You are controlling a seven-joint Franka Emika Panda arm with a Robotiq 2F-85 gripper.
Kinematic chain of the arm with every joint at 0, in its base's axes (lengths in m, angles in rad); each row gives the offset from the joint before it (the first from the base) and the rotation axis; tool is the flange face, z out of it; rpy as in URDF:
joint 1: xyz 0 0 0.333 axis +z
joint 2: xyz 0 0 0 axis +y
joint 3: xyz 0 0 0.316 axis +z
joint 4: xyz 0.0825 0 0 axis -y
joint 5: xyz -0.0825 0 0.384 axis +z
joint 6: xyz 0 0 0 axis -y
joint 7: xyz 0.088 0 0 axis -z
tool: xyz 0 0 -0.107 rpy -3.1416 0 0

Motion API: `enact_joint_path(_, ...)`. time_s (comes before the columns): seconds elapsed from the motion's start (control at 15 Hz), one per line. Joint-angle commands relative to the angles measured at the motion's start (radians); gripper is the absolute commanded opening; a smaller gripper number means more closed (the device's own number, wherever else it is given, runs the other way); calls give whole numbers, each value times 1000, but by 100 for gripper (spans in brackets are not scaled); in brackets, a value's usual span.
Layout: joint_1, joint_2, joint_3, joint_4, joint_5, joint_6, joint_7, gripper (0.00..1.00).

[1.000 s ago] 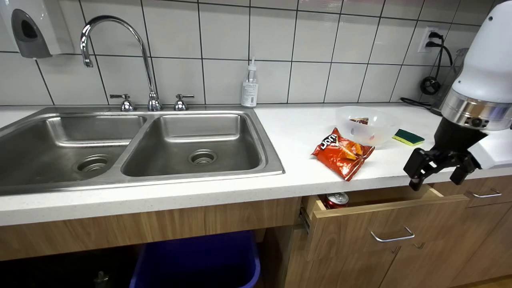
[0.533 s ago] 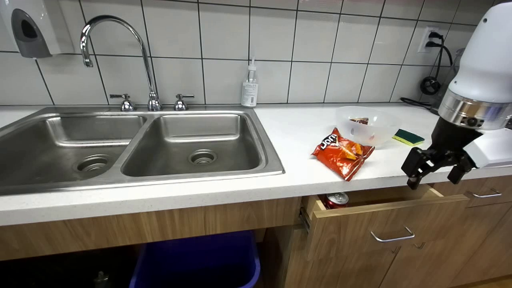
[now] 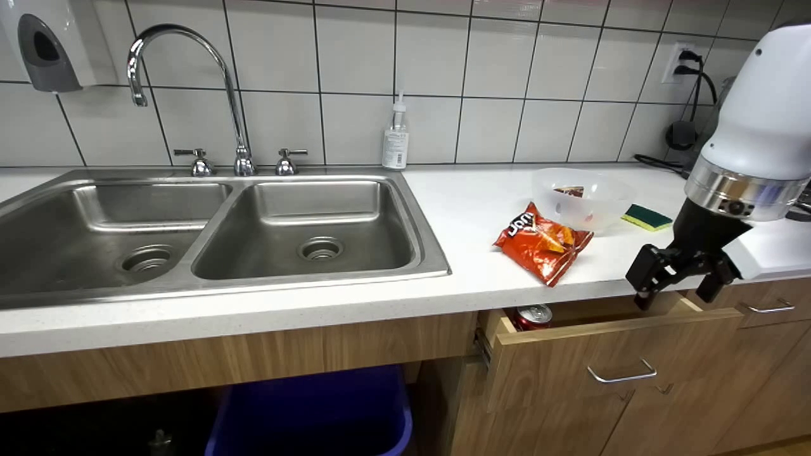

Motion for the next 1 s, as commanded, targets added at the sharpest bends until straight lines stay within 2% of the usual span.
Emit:
enact_joint_path(0.0,5,73,-4,50,-27,46,24,100)
enact_joint_path(0.53,50,184,-31,149,-89,70,68,100)
enact_joint_path(0.93,96,258,-52,199,-90,67,83,100)
